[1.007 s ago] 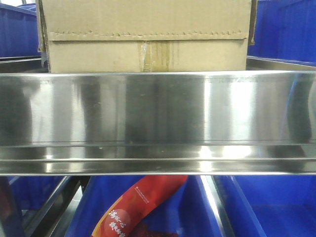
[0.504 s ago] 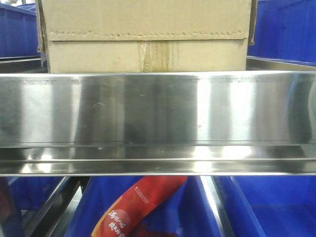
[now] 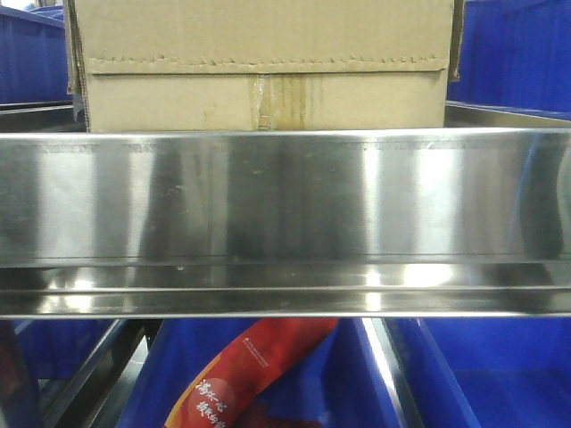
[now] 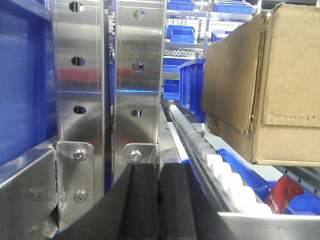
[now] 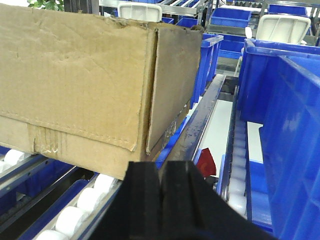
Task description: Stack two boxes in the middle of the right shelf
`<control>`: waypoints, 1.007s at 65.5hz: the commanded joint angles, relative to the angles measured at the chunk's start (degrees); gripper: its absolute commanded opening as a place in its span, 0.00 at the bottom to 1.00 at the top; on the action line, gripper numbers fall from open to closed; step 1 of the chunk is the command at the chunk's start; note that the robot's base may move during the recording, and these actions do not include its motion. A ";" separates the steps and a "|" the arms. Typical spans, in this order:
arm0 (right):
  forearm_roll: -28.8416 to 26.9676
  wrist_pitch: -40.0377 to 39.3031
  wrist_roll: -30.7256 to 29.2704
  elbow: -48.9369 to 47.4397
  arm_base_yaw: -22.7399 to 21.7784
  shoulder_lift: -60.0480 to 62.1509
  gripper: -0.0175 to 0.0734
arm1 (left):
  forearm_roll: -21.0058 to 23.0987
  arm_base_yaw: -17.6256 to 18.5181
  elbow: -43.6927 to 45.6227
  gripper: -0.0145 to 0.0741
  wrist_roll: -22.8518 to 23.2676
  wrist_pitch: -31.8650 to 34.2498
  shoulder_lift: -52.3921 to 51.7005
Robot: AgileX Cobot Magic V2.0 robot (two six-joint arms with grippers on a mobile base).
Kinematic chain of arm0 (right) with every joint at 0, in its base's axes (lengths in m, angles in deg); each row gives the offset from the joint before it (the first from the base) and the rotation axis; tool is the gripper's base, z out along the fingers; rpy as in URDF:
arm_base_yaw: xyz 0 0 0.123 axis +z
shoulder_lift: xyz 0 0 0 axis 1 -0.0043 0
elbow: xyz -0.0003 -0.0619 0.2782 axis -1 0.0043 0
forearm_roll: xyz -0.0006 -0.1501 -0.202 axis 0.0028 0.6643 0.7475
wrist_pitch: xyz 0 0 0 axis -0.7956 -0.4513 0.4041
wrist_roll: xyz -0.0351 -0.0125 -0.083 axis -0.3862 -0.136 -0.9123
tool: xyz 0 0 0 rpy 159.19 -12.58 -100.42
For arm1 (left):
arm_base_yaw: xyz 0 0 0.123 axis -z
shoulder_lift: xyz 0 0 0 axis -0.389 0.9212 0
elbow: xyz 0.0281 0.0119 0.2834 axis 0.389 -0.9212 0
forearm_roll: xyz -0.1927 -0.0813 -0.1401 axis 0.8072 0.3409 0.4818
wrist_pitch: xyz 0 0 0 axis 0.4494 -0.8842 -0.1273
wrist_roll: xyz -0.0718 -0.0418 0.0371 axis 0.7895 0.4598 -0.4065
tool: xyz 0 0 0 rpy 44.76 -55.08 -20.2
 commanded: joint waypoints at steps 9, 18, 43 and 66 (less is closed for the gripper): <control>0.27 -1.26 -0.30 0.15 -0.31 0.30 0.02 | 0.35 -0.18 0.06 0.04 -0.30 1.27 -0.32; 0.27 -1.34 -0.30 0.15 -0.31 0.30 0.02 | 0.35 -0.18 0.06 0.04 -0.30 1.27 -0.32; 2.23 -0.15 2.38 5.88 -6.08 9.09 0.02 | 0.35 -0.18 0.06 0.04 -0.30 1.27 -0.32; 2.78 -0.60 3.14 19.64 -15.62 27.38 0.02 | 0.35 -0.18 0.06 0.04 -0.30 1.27 -0.32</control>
